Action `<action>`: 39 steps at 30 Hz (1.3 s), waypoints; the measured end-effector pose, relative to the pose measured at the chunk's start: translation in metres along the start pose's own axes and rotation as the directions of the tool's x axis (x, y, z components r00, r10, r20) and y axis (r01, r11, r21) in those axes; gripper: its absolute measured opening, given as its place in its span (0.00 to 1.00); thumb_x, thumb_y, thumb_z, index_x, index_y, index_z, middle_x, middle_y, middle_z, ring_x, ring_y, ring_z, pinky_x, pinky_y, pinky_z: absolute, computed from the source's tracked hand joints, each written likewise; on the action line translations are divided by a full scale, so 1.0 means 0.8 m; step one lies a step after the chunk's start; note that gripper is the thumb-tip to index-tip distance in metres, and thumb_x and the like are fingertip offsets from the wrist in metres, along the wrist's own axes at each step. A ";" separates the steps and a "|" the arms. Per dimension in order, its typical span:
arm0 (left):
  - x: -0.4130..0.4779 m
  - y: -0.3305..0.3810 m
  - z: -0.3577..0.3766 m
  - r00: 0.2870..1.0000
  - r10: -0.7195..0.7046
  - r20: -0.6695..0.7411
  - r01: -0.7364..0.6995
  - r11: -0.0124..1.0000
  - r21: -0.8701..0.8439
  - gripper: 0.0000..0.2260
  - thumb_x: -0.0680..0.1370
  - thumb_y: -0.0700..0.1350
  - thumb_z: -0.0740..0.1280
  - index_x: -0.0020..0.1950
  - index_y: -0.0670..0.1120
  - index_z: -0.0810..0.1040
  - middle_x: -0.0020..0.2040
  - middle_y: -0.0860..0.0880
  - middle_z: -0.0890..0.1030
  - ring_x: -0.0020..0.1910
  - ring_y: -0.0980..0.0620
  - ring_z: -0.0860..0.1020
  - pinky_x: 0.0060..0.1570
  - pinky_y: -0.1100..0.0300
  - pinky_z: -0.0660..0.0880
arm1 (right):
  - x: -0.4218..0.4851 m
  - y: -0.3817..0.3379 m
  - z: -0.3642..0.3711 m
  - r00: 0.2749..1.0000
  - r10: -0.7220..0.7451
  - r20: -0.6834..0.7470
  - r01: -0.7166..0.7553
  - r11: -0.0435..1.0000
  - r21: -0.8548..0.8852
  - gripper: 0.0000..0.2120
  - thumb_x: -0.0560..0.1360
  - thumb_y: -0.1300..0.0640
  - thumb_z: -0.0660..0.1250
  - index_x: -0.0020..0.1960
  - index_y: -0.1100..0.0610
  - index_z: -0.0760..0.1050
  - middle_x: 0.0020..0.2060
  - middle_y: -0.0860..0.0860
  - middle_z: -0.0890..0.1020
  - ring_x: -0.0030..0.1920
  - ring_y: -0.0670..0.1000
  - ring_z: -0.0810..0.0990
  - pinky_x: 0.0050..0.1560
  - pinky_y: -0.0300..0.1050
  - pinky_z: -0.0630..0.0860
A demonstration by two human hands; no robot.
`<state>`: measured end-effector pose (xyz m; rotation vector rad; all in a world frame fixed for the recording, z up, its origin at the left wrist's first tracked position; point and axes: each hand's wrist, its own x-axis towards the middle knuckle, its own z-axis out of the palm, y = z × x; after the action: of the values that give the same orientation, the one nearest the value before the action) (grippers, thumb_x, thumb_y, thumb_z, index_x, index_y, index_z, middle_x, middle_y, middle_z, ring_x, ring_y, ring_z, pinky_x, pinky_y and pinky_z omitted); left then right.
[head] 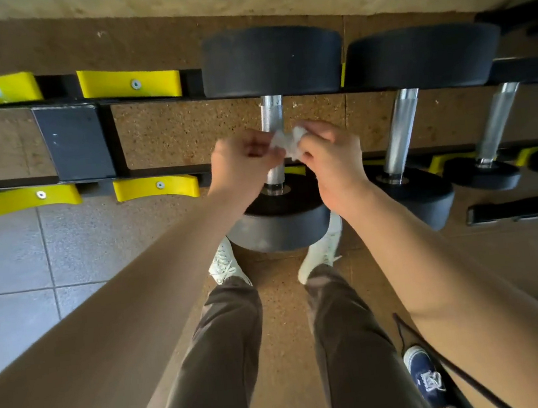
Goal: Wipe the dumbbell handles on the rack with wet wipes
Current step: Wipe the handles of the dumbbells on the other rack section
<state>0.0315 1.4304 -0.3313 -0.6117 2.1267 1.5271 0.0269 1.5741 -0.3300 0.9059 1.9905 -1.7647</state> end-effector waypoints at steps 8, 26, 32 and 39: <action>0.042 0.000 -0.006 0.948 0.086 -0.306 -0.049 0.991 0.125 0.07 0.71 0.44 0.77 0.44 0.51 0.80 0.36 0.61 0.80 0.36 0.66 0.78 0.41 0.72 0.73 | 0.024 0.001 0.037 0.916 -0.379 -0.131 0.319 0.887 -0.333 0.08 0.70 0.65 0.76 0.46 0.56 0.80 0.39 0.42 0.83 0.40 0.36 0.82 0.44 0.34 0.80; 0.039 -0.013 -0.002 0.950 -0.104 -0.294 0.103 0.995 -0.017 0.07 0.69 0.44 0.75 0.38 0.54 0.79 0.37 0.53 0.83 0.37 0.51 0.80 0.39 0.54 0.77 | 0.030 -0.013 0.027 0.993 -0.047 -0.111 0.041 0.998 -0.050 0.06 0.70 0.68 0.76 0.43 0.60 0.81 0.37 0.53 0.86 0.37 0.51 0.86 0.40 0.47 0.84; 0.035 -0.033 -0.015 0.963 -0.124 -0.239 0.155 0.981 0.117 0.09 0.70 0.38 0.72 0.35 0.52 0.80 0.38 0.50 0.83 0.39 0.48 0.81 0.41 0.52 0.78 | -0.002 0.023 0.020 0.992 -0.022 0.121 0.069 0.913 -0.403 0.06 0.67 0.59 0.80 0.40 0.52 0.84 0.36 0.49 0.86 0.34 0.48 0.85 0.39 0.52 0.84; -0.008 -0.039 -0.014 0.997 -0.036 -0.067 0.034 0.999 -0.035 0.11 0.68 0.44 0.77 0.50 0.47 0.85 0.40 0.49 0.85 0.39 0.57 0.81 0.41 0.59 0.75 | -0.006 0.004 0.043 0.972 -0.230 0.041 0.228 0.900 -0.371 0.07 0.73 0.59 0.75 0.50 0.53 0.87 0.42 0.47 0.88 0.42 0.43 0.85 0.50 0.45 0.83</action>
<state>0.0542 1.4110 -0.3479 -0.7180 2.1322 1.5467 0.0270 1.5395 -0.3358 0.5691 2.4070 -1.4093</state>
